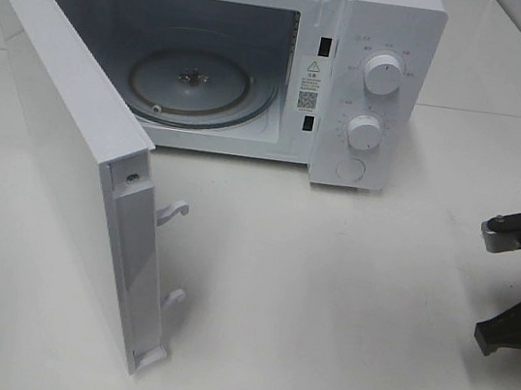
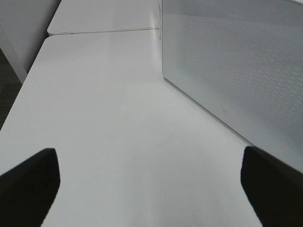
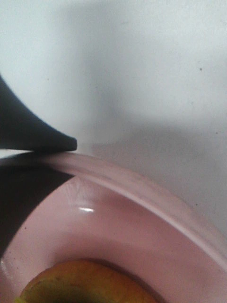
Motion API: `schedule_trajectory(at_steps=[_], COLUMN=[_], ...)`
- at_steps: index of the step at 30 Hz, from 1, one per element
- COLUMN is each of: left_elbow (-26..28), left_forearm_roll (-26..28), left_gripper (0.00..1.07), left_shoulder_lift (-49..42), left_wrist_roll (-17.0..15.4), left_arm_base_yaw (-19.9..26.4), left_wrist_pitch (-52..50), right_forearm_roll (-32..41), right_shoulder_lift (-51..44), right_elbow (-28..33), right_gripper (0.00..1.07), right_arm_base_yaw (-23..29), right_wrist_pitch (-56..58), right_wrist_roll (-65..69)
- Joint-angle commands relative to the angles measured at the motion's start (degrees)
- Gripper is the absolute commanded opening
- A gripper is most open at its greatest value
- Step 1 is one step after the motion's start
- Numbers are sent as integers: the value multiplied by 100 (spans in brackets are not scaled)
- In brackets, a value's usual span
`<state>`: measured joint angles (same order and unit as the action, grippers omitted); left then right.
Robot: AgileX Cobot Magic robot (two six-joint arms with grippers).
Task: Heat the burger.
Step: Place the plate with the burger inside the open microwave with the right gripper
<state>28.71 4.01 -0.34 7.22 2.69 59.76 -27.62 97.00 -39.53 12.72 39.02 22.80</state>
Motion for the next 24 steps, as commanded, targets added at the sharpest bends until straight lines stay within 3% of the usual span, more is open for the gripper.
schedule_trajectory(at_steps=[1,24], left_elbow=[-17,-17], left_forearm_roll=[6,6], left_gripper=[96,96], left_shoulder_lift=[-126,-126], left_wrist_roll=[0,0], left_arm_base_yaw=[-23,-23], left_wrist_pitch=[-11,-11], right_forearm_roll=[-269,-716], right_shoulder_lift=[-166,-1089], right_elbow=[0,0], right_gripper=[0,0], right_arm_base_yaw=[63,762], right_wrist_pitch=[264,1146], right_wrist_roll=[109,384])
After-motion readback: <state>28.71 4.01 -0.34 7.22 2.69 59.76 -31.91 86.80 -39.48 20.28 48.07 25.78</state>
